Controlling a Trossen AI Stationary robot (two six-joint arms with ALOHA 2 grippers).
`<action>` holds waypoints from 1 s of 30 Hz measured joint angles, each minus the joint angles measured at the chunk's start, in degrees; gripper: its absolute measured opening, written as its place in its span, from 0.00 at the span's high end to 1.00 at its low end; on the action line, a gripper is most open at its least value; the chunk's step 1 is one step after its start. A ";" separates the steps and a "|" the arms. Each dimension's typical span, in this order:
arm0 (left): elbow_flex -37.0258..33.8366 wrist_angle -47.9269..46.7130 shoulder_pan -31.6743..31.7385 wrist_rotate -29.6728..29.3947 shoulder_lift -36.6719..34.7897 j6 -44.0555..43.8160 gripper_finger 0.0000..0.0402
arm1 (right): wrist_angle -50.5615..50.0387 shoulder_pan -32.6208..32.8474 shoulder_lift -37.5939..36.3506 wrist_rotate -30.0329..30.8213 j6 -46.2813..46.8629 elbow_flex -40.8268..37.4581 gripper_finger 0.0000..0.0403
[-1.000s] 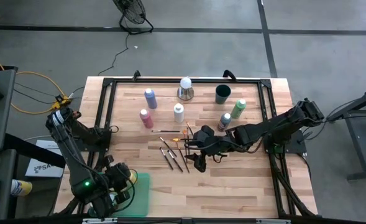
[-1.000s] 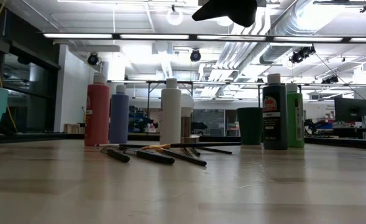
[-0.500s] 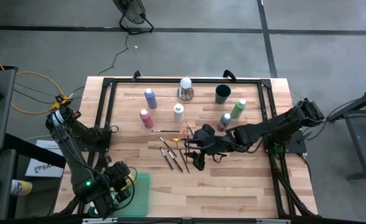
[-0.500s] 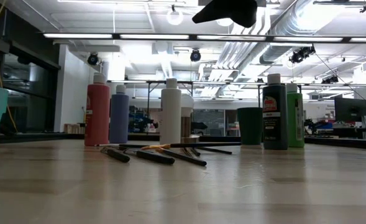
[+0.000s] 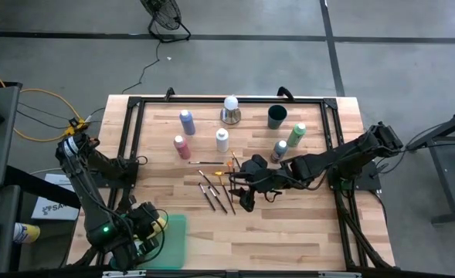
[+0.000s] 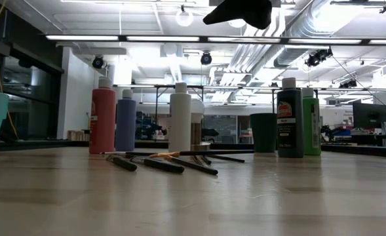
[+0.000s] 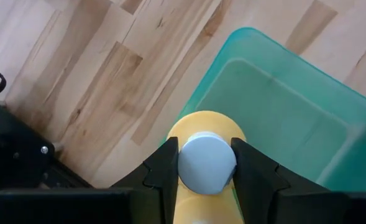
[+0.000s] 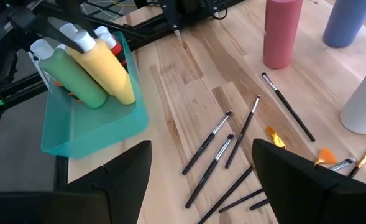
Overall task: Pick & Place Paint Supplies
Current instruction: Put the yellow paint bottle into the green bin
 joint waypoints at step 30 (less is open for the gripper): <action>7.66 -9.42 0.02 -3.40 -0.39 3.95 0.44 | -13.68 0.26 -8.74 1.80 9.53 -0.07 0.33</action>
